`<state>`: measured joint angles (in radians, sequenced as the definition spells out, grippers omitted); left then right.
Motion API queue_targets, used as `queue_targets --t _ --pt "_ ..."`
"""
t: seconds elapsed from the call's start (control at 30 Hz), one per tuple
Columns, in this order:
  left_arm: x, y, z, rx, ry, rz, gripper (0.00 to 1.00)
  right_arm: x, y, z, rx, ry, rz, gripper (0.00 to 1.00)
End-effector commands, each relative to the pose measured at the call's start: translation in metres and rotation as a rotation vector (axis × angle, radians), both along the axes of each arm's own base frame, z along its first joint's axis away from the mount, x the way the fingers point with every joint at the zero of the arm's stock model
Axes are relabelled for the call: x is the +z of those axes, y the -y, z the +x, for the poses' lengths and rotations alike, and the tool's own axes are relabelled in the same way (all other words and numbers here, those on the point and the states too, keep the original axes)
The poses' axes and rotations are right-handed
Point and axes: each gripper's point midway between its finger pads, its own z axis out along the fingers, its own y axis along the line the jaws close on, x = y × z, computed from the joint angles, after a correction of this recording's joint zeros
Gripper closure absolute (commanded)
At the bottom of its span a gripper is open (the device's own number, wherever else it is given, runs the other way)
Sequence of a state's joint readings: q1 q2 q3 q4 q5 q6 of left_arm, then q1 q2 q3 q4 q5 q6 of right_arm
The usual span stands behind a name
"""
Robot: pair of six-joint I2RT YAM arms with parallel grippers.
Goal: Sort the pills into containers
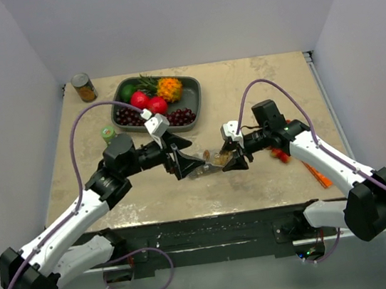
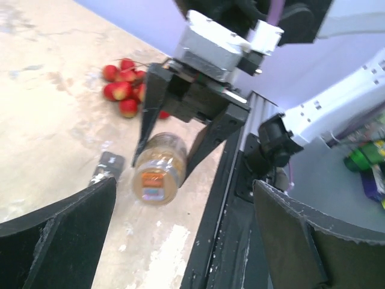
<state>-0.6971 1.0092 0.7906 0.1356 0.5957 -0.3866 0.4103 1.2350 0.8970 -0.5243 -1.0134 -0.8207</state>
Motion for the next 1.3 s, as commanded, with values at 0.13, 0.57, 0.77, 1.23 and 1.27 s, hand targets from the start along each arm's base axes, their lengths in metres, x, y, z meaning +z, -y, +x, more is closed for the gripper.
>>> queue_targets --t 0.13,0.57,0.77,1.23,1.27 --pt "0.0 -0.065 0.038 0.428 -0.151 -0.072 0.0 0.021 -0.005 0.005 0.022 0.082 0.046 1.0" --pt "0.005 -0.042 0.044 0.439 -0.587 -0.248 0.01 0.015 -0.002 0.012 -0.005 0.095 0.019 1.0" --pt "-0.002 -0.032 0.047 0.477 -0.612 -0.214 0.02 0.014 -0.002 0.013 -0.009 0.094 0.015 1.0" --pt "-0.007 -0.018 0.04 0.415 -0.608 -0.174 0.02 0.013 -0.002 0.014 -0.009 0.091 0.014 1.0" --pt "-0.004 -0.015 0.039 0.396 -0.602 -0.177 0.02 0.013 -0.002 0.013 -0.009 0.093 0.014 1.0"
